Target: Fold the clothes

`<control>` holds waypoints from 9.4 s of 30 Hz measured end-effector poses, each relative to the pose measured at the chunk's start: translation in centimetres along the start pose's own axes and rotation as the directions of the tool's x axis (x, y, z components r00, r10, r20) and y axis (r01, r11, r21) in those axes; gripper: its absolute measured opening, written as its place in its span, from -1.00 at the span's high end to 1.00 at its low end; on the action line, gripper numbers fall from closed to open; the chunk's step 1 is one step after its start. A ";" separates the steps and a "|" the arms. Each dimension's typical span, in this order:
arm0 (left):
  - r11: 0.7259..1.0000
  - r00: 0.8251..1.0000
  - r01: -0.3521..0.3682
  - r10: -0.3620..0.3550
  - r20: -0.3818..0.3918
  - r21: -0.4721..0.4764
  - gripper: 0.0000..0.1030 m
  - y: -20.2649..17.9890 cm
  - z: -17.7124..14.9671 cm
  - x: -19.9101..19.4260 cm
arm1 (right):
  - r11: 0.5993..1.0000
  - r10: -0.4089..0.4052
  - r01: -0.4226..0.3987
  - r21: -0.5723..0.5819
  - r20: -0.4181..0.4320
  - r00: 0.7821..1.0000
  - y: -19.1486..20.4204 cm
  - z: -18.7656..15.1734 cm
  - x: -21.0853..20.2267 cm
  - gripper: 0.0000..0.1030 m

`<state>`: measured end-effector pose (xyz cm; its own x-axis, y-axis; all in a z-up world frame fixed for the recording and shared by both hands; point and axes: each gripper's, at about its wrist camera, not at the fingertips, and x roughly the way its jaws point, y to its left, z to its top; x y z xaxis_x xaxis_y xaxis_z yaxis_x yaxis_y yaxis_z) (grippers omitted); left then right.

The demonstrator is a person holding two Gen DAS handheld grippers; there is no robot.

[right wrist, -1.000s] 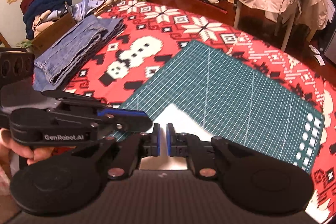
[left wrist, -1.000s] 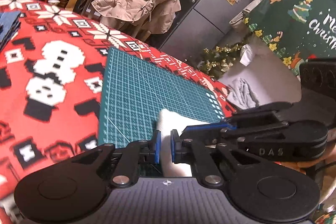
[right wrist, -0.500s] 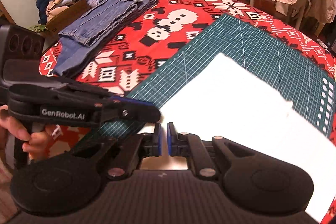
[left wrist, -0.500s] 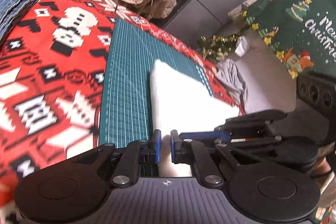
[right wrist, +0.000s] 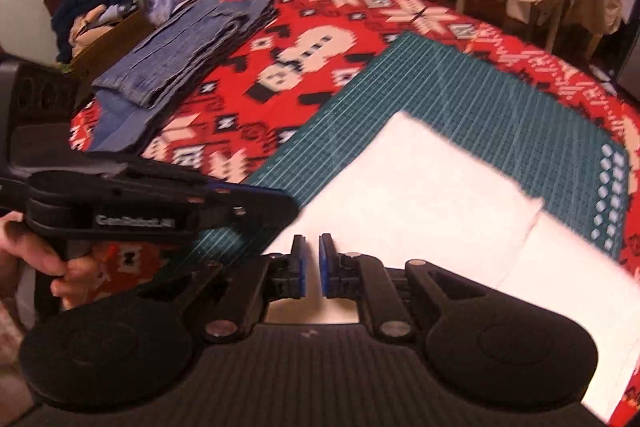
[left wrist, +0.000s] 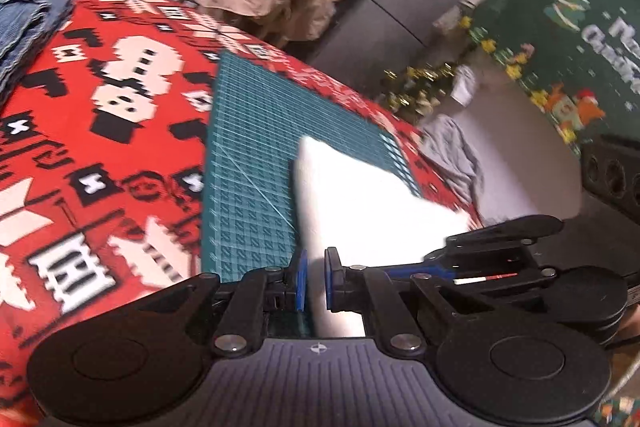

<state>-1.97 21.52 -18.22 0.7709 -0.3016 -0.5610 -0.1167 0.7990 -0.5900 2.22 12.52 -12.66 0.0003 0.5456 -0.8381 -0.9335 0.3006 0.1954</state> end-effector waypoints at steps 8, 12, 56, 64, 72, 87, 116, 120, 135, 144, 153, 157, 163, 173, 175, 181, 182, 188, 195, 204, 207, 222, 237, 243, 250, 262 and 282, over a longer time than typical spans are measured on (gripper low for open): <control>1.000 0.999 -0.002 0.002 -0.036 0.002 0.84 -1.4 -3.9 -2.4 | 0.999 0.012 -0.012 -0.033 0.001 1.000 3.0 -3.6 -1.5 0.83; 0.997 0.998 -0.032 0.036 -0.052 0.074 0.84 -2.7 -4.7 -3.2 | 1.000 0.021 -0.021 -0.006 0.008 1.000 3.6 -5.0 -2.3 0.83; 0.963 0.996 -0.076 0.088 -0.035 0.257 0.91 -7.6 4.2 9.3 | 0.914 -0.265 0.167 0.370 0.230 0.936 -8.6 -4.1 -2.3 0.83; 0.981 0.998 -0.038 0.046 -0.037 0.192 0.95 -7.2 5.8 10.4 | 0.897 -0.261 0.136 0.420 0.256 0.931 -10.8 -2.9 -1.9 0.93; 0.983 1.000 -0.027 0.028 -0.008 0.182 0.95 -7.9 4.4 5.8 | 0.896 -0.244 0.100 0.434 0.292 0.925 -8.8 -5.2 -5.4 0.86; 0.988 0.993 0.007 0.012 -0.121 0.156 0.95 -8.6 -4.9 2.8 | 0.895 -0.257 0.157 0.418 0.197 0.946 0.2 -14.7 -6.6 0.85; 0.982 0.996 -0.045 0.059 -0.071 0.181 0.93 -10.5 -5.6 2.8 | 0.834 -0.395 0.191 0.517 0.319 0.862 -2.2 -15.7 -8.6 0.99; 0.974 0.996 -0.036 0.052 -0.068 0.222 0.93 -11.4 -6.2 2.3 | 0.820 -0.423 0.197 0.537 0.338 0.840 -2.2 -18.2 -11.6 0.91; 0.977 0.998 -0.053 0.060 -0.030 0.207 0.86 -11.4 -7.6 0.0 | 0.576 -0.566 0.173 0.799 0.237 0.790 -9.3 -27.2 -14.9 0.54; 0.981 0.994 -0.105 0.104 0.013 0.161 0.75 -9.8 -6.8 -1.3 | 0.602 -0.562 0.191 0.776 0.241 0.791 -10.5 -26.0 -13.1 0.84; 0.989 0.988 -0.131 0.124 0.089 0.074 0.75 -6.8 -5.6 -4.2 | 0.730 -0.551 0.199 0.654 0.391 0.738 -6.2 -20.6 -16.5 0.90; 0.991 0.985 -0.129 0.124 0.123 0.040 0.75 -5.5 -5.5 -6.0 | 0.816 -0.484 0.170 0.552 0.492 0.724 -2.1 -15.8 -17.4 0.90; 0.991 0.978 -0.133 0.134 0.162 -0.019 0.75 -3.1 -5.8 -8.9 | 0.933 -0.310 0.144 0.330 0.534 0.787 5.7 -9.4 -13.1 0.90; 0.991 0.979 -0.102 0.115 0.171 -0.086 0.75 -0.2 -6.2 -10.1 | 0.978 -0.196 0.155 0.141 0.358 0.913 10.8 -7.8 -2.9 0.81; 0.993 0.982 -0.081 0.094 0.162 -0.089 0.75 -0.1 -6.3 -9.7 | 0.983 -0.158 0.110 0.145 0.374 0.914 10.6 -8.1 -3.5 0.73; 0.994 0.988 0.044 -0.029 0.150 -0.098 0.75 -0.3 -5.9 -8.7 | 0.970 -0.202 0.131 0.205 0.381 0.902 9.1 -10.1 -6.0 0.71; 0.993 0.987 0.067 -0.051 0.149 -0.102 0.75 -0.3 -5.8 -8.4 | 0.963 -0.214 0.130 0.238 0.374 0.902 8.4 -10.6 -6.4 0.67; 0.944 0.966 0.250 -0.228 0.121 -0.214 0.64 0.6 -4.4 -5.3 | 0.919 -0.265 0.115 0.377 0.375 0.888 4.8 -13.8 -8.2 0.65; 0.894 0.946 0.323 -0.291 0.146 -0.310 0.37 2.2 -2.3 -2.1 | 0.898 -0.273 0.088 0.431 0.390 0.879 3.4 -15.1 -8.9 0.64; 0.848 0.932 0.361 -0.318 0.171 -0.389 0.30 3.6 -1.2 0.1 | 0.900 -0.248 0.059 0.431 0.397 0.884 3.3 -15.2 -8.7 0.64; 0.837 0.933 0.359 -0.315 0.173 -0.413 0.30 4.2 -1.1 0.6 | 0.903 -0.240 0.056 0.427 0.390 0.889 3.4 -14.9 -8.7 0.64; 0.706 0.859 0.501 -0.477 0.186 -0.501 0.31 5.7 -3.7 0.9 | 0.903 -0.224 0.053 0.427 0.361 0.905 3.9 -14.6 -8.4 0.55; 0.771 0.849 0.495 -0.527 0.035 -0.401 0.64 4.5 -4.6 -0.9 | 0.896 -0.225 0.048 0.441 0.359 0.906 3.9 -14.8 -8.3 0.51; 0.882 0.926 0.362 -0.377 0.010 -0.303 0.92 3.0 -4.4 -2.8 | 0.910 -0.206 0.041 0.412 0.363 0.909 4.6 -14.3 -8.1 0.50; 0.913 0.953 0.302 -0.299 0.055 -0.274 0.93 2.3 -4.6 -4.3 | 0.919 -0.192 0.037 0.392 0.366 0.911 5.4 -13.8 -7.7 0.49; 0.937 0.973 0.225 -0.231 0.008 -0.268 0.93 2.6 -5.0 -4.4 | 0.924 -0.296 0.196 0.327 0.291 0.910 5.7 -13.5 -5.3 0.81; 0.981 0.992 0.127 -0.122 0.045 -0.146 0.38 -0.3 0.4 -4.9 | 0.858 -0.371 0.176 0.483 0.344 0.863 0.2 -16.9 -13.8 0.80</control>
<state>-5.48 23.02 -15.05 0.8069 -0.3728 -0.4583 -0.1078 0.6698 -0.7347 -3.98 -8.16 -9.63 0.4695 0.6283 -0.6203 -0.6272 0.7319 0.2666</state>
